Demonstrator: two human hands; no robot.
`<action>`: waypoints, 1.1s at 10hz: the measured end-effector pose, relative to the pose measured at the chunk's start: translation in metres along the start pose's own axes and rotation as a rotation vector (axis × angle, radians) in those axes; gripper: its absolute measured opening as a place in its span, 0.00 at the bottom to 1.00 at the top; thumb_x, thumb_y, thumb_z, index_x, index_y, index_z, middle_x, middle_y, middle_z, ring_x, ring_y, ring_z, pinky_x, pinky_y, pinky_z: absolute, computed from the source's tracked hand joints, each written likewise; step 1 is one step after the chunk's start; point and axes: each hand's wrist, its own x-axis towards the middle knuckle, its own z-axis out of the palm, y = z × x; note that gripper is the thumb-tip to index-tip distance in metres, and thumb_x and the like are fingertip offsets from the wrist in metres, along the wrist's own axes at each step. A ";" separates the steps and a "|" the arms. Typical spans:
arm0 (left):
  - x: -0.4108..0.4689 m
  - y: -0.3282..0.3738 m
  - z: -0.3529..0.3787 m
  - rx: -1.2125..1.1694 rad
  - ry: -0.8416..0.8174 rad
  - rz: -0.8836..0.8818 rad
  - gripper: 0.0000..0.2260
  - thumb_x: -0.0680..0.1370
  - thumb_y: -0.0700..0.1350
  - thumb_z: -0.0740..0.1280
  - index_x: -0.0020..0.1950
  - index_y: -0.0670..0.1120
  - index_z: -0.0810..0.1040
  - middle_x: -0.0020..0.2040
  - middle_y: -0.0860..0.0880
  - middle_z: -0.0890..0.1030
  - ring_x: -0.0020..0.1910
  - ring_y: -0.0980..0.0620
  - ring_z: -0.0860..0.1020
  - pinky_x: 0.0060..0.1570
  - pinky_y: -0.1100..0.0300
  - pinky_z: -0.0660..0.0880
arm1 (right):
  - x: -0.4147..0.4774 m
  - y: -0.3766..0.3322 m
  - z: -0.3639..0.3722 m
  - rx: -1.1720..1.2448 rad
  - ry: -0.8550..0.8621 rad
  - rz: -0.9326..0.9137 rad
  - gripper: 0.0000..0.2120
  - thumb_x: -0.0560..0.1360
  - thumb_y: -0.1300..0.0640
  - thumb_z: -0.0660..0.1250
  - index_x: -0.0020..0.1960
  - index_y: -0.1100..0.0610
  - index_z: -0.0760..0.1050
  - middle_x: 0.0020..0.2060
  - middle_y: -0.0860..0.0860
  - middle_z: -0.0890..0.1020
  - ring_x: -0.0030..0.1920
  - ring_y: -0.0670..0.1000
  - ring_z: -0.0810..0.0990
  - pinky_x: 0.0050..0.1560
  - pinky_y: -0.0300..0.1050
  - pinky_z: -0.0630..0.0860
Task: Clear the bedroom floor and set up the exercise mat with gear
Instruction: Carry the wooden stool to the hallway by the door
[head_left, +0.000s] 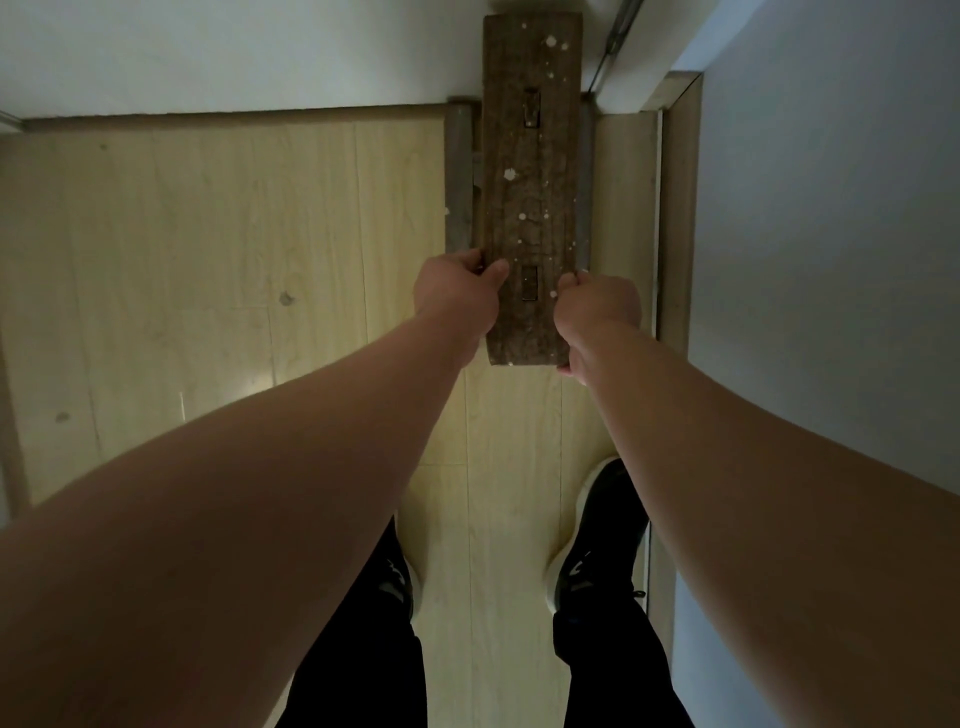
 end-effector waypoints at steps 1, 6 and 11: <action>0.001 0.000 -0.001 -0.024 -0.012 -0.019 0.16 0.81 0.47 0.70 0.68 0.47 0.81 0.58 0.48 0.85 0.56 0.46 0.84 0.56 0.44 0.82 | 0.001 0.001 -0.001 -0.029 -0.003 -0.029 0.19 0.85 0.55 0.52 0.67 0.64 0.73 0.64 0.63 0.78 0.65 0.65 0.77 0.65 0.61 0.76; -0.005 0.002 -0.002 -0.015 -0.017 -0.046 0.16 0.80 0.47 0.71 0.67 0.46 0.81 0.57 0.48 0.85 0.55 0.45 0.84 0.56 0.44 0.82 | -0.005 0.002 -0.003 -0.024 -0.003 -0.029 0.18 0.84 0.57 0.53 0.67 0.65 0.73 0.64 0.64 0.78 0.65 0.65 0.77 0.64 0.62 0.76; -0.006 0.018 -0.004 0.048 -0.005 -0.043 0.17 0.80 0.49 0.71 0.68 0.46 0.80 0.59 0.46 0.84 0.56 0.44 0.83 0.58 0.45 0.81 | -0.009 -0.016 -0.002 0.081 0.034 0.058 0.20 0.83 0.52 0.54 0.68 0.62 0.74 0.65 0.62 0.78 0.65 0.63 0.78 0.64 0.61 0.76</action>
